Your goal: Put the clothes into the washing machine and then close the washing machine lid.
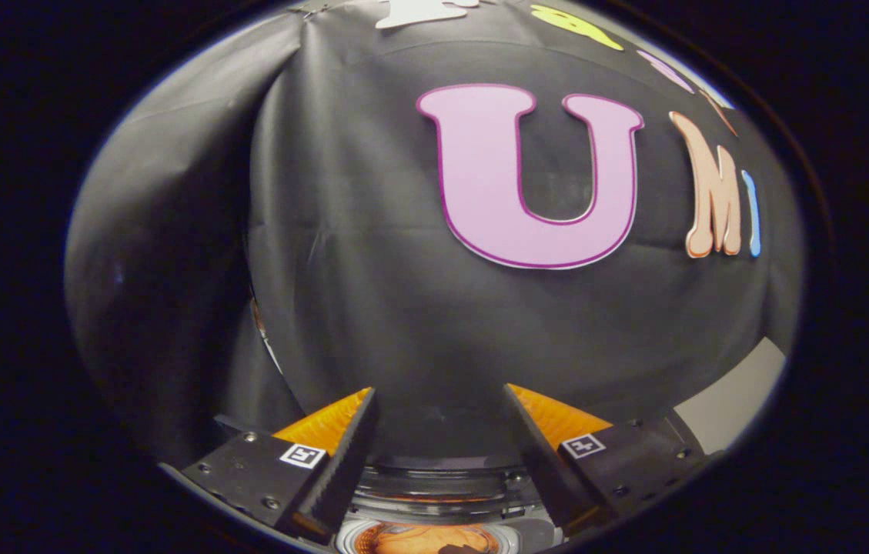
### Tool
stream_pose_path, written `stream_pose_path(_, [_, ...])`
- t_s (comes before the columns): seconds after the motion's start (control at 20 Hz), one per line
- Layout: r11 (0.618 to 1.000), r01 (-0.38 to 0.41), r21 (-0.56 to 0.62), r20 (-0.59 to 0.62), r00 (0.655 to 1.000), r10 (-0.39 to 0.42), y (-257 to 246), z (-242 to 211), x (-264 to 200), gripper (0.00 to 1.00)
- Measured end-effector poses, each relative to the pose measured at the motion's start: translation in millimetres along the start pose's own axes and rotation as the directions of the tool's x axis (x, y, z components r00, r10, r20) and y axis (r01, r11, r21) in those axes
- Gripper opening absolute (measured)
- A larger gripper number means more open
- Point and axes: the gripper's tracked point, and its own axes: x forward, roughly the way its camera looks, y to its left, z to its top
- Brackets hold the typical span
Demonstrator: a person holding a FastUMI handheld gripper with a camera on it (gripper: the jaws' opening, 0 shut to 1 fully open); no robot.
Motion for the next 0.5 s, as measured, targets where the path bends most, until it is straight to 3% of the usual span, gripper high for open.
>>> stream_pose_path(0.25, [0.999, 0.011, -0.031, -0.124, 0.992, -0.015, 8.5, -28.1, 24.4, 0.96])
stream_pose_path(0.4, [0.998, 0.021, 0.051, -0.161, 0.987, -0.012, 6.2, -38.0, 27.4, 0.96])
stream_pose_path(0.5, [0.999, 0.0, 0.04, -0.185, 0.983, 0.008, 5.2, -38.1, 26.4, 0.96])
